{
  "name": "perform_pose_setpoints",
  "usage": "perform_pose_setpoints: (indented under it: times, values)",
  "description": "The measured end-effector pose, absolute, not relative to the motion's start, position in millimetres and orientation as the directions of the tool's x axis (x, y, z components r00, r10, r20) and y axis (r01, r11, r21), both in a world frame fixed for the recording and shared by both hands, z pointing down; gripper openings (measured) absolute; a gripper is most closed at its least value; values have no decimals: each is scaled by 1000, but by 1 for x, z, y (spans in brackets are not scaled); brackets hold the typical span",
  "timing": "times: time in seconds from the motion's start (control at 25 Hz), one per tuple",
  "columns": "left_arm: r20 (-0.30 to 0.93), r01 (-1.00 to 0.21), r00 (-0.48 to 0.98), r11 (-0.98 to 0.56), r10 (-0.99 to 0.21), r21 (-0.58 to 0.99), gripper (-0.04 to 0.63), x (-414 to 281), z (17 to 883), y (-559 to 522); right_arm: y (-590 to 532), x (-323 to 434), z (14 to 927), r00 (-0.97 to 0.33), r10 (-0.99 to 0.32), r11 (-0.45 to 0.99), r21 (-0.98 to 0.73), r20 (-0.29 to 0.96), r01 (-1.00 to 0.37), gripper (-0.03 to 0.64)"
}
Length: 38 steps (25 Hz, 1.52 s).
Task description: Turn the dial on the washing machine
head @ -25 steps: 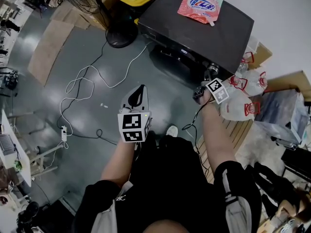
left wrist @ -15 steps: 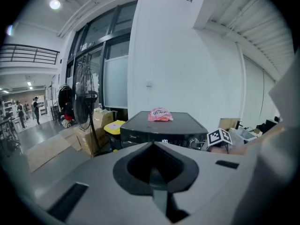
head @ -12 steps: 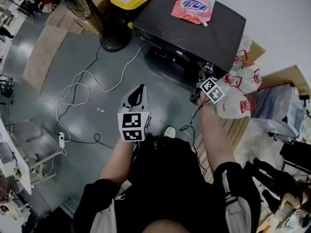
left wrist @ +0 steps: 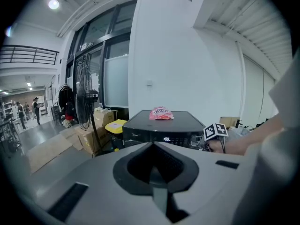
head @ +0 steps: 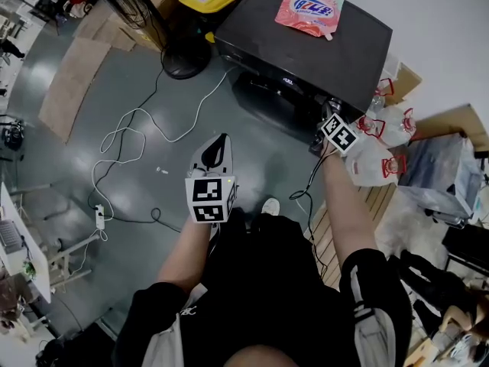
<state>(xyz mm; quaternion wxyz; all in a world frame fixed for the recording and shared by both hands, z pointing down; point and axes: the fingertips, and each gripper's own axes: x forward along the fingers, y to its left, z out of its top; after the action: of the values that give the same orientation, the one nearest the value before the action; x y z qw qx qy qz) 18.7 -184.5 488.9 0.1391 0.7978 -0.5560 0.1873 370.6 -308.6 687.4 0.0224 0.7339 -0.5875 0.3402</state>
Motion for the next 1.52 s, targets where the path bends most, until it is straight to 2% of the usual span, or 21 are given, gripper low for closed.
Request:
perform_pose_setpoints:
  times: [0.24,0.56,0.72,0.88,0.92,1.0,1.08,1.24,1.52]
  values:
    - [453,-942,302,-335,-839,8,9,14,488,-185,-310,372,688,68,-858,-340,-464,509,-818,275]
    - [452,-939,307,-343,-838,2,9,18,486,-189,-307,373,695,-16,-901,-346,-740,434,-577,279]
    - [454,-939,309,-345,-836,3,9,20,486,-190,-306,375,693,-7,-906,-339,-734,424,-589,278]
    - [437,-932,331,-362,-836,14,9,24,482,-193,-292,370,680,22,-902,-318,-628,431,-710,273]
    - [431,-929,341,-370,-835,16,9,26,480,-194,-287,366,672,24,-903,-299,-586,429,-754,237]
    - [420,-921,362,-389,-833,21,9,30,475,-197,-273,357,647,29,-912,-247,-491,410,-835,96]
    - [403,-911,387,-413,-829,25,9,35,469,-200,-259,347,615,30,-928,-183,-386,371,-904,1]
    - [364,-880,451,-474,-815,29,9,47,452,-201,-236,326,534,26,-972,-71,-187,235,-980,0]
    - [284,-822,552,-569,-784,28,9,63,422,-195,-181,288,406,72,-997,-70,-56,-19,-996,0]
